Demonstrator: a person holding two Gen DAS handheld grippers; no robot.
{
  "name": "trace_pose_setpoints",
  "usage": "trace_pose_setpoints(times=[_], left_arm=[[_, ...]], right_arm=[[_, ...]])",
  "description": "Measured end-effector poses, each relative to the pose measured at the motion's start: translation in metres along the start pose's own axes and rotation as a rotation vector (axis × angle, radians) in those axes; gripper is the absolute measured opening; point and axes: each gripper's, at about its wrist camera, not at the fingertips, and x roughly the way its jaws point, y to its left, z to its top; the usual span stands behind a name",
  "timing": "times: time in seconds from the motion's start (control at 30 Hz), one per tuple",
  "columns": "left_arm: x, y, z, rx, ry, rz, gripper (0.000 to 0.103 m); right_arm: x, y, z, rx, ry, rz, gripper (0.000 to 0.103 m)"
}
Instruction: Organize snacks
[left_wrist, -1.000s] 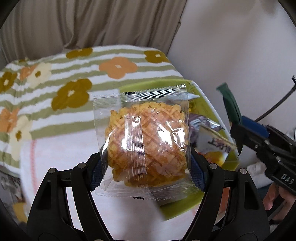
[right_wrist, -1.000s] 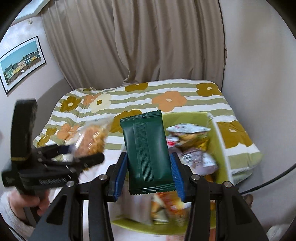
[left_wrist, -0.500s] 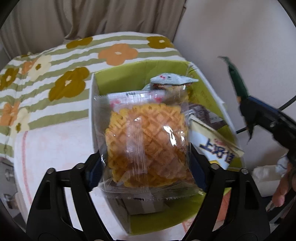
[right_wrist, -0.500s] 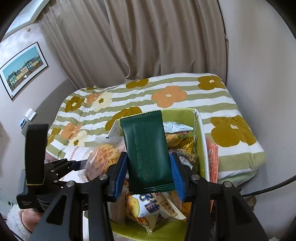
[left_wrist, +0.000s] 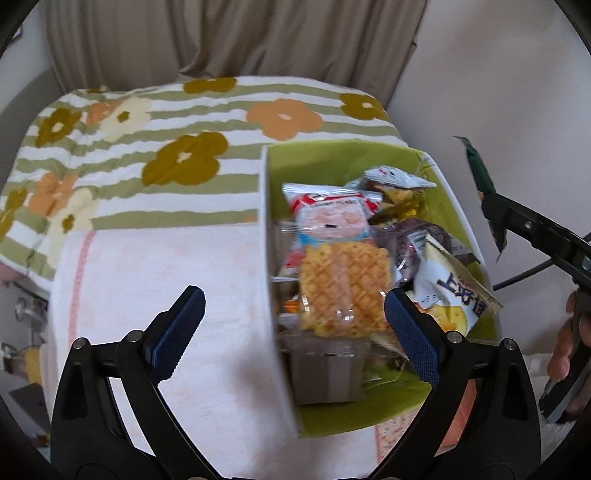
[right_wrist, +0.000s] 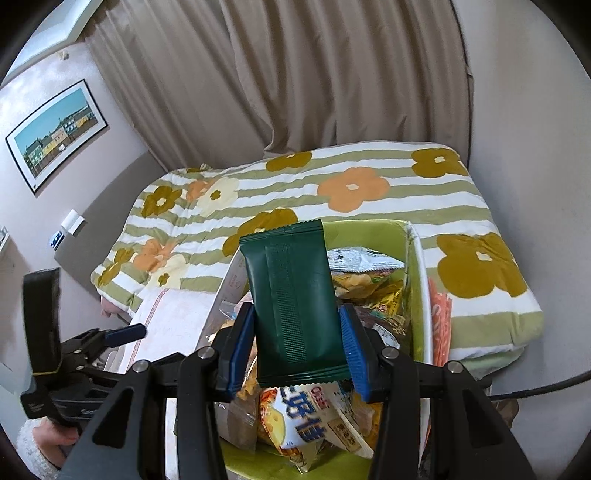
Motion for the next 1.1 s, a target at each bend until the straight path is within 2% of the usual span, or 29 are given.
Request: trace_pose_setpoints(times=[0.07,0.13,0.17,0.2,0.23,0.27,0.37,0.5,0.6,0.8,0.93,1.0,1.1], left_arm=[[-0.002,0.003,0.000,0.006,0.006,0.018,0.097],[-0.003,0.005,-0.001,0.009,0.006,0.041,0.097],[-0.005,0.007,-0.002,0.010,0.002,0.051,0.097],[-0.007,0.008,-0.003,0.010,-0.004,0.057,0.097],[-0.011,0.009,-0.005,0.008,-0.011,0.063,0.097],[-0.014,0.011,-0.008,0.008,-0.017,0.068,0.097],[-0.022,0.015,-0.017,0.008,-0.027,0.076,0.097],[-0.038,0.021,-0.025,0.013,-0.052,0.072,0.097],[-0.063,0.026,-0.033,0.023,-0.102,0.059,0.097],[-0.127,0.038,-0.047,0.064,-0.221,0.065,0.097],[-0.181,0.051,-0.068,0.062,-0.342,0.072,0.097],[-0.203,0.058,-0.081,0.047,-0.387,0.080,0.103],[-0.237,0.069,-0.106,0.039,-0.457,0.082,0.103]], right_arm=[[0.008,0.000,0.004,0.000,0.013,0.013,0.044],[0.019,0.001,0.008,0.007,0.027,0.038,0.052],[0.020,0.001,0.009,0.009,0.028,0.039,0.069],[0.019,0.001,0.009,0.014,0.012,0.037,0.091],[0.015,0.001,0.007,0.022,-0.009,0.034,0.100],[0.011,0.001,0.005,0.030,-0.023,0.030,0.103],[0.001,0.003,-0.003,0.055,-0.054,-0.020,0.103],[-0.013,0.012,-0.009,0.058,-0.071,-0.036,0.103],[-0.035,0.027,-0.017,0.053,-0.113,-0.055,0.103],[-0.093,0.071,-0.038,0.025,-0.215,-0.103,0.103],[-0.138,0.112,-0.064,-0.018,-0.307,-0.160,0.103],[-0.157,0.131,-0.079,-0.038,-0.341,-0.188,0.103],[-0.175,0.156,-0.103,-0.068,-0.374,-0.234,0.103]])
